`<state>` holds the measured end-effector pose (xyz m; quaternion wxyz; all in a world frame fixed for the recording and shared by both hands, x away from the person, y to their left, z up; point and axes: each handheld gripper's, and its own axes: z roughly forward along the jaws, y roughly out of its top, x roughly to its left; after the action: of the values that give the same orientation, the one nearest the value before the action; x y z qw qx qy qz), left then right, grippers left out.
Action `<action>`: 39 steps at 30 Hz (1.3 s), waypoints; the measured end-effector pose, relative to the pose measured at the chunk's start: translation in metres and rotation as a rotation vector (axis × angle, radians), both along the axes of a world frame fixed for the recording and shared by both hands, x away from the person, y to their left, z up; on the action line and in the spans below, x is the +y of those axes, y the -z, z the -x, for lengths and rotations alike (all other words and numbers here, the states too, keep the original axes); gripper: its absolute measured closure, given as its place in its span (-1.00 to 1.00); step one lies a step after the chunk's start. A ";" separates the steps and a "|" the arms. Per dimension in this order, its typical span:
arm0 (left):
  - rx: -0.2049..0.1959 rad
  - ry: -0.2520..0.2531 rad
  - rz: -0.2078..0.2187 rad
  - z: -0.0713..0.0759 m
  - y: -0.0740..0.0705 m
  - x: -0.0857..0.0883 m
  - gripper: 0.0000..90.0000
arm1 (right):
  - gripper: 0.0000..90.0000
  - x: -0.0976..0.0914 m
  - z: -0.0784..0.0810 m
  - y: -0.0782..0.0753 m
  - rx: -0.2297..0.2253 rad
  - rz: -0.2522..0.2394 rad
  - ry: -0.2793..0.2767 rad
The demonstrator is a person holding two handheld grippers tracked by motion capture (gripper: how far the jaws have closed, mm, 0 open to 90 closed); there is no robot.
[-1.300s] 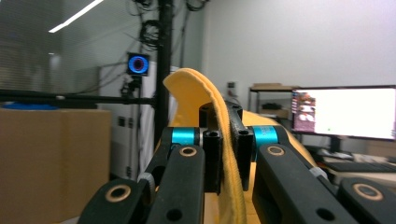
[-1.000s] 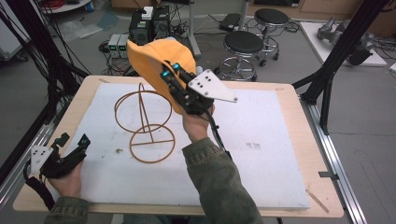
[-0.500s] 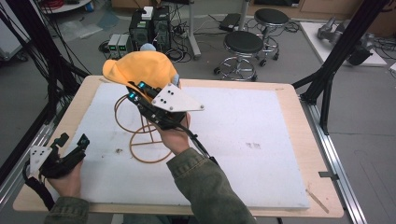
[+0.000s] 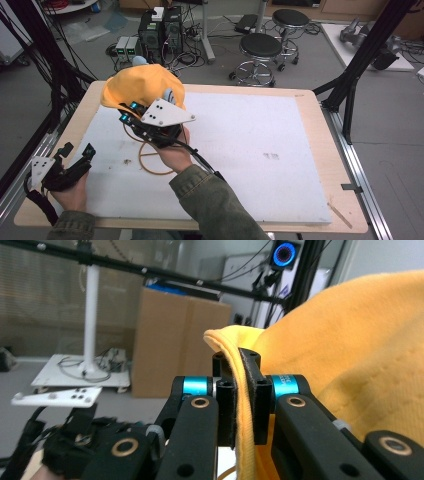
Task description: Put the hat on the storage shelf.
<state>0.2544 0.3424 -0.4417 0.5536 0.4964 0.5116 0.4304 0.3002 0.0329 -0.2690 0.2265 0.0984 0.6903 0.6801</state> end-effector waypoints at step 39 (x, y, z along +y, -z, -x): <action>-0.001 0.001 0.010 0.000 0.000 0.000 -0.35 | 0.82 0.020 0.006 0.047 0.143 0.239 0.007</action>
<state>0.2546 0.3425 -0.4419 0.5565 0.4937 0.5133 0.4279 0.2943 0.0525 -0.3157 0.1893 0.1216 0.7804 0.5834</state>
